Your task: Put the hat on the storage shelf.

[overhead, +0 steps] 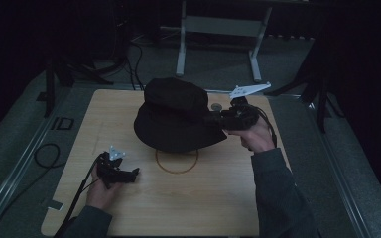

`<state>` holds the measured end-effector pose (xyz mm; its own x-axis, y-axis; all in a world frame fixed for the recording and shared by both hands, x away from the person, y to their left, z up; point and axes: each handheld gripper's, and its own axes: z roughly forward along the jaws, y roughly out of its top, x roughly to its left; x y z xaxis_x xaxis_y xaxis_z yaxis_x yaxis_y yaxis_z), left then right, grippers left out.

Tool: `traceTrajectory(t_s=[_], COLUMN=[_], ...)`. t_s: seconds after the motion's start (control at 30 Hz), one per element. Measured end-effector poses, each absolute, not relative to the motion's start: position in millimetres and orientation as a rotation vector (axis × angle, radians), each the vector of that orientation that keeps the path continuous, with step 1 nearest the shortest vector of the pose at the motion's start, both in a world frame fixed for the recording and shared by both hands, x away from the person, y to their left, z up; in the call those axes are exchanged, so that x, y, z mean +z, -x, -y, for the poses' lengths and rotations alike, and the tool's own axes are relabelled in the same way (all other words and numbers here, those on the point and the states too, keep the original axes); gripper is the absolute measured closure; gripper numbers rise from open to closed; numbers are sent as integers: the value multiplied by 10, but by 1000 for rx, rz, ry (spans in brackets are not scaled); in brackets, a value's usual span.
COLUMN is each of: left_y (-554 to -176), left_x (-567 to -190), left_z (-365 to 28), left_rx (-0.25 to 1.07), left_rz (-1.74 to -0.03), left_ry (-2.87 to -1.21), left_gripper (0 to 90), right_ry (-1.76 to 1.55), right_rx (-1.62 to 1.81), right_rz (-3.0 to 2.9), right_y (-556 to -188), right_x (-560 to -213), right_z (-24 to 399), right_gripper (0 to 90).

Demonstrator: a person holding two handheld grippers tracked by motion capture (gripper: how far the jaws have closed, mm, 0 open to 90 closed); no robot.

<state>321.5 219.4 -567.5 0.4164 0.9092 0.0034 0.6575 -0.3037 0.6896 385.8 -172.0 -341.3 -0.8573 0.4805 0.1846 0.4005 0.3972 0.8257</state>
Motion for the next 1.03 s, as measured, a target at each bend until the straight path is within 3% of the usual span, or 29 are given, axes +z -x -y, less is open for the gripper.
traceTrajectory(t_s=[0.2,0.77,1.03], left_y=[-3215,-3215,-3215], left_x=[-5675,-5675,-5675], left_z=[-2194,-2193,-2194], left_rx=[534,532,532], left_rz=[-1322,-1323,-1322], left_ry=[-2065,-2064,-2064], left_gripper=[3,3,3], right_ry=[-810,-841,-836], right_rx=[1466,1405,1375], right_rz=[-2558,-2514,-2516], right_y=[-3859,-3856,-3860], right_x=[-3410,-3388,-3385], right_z=[1719,1777,1791], right_gripper=[634,436,406])
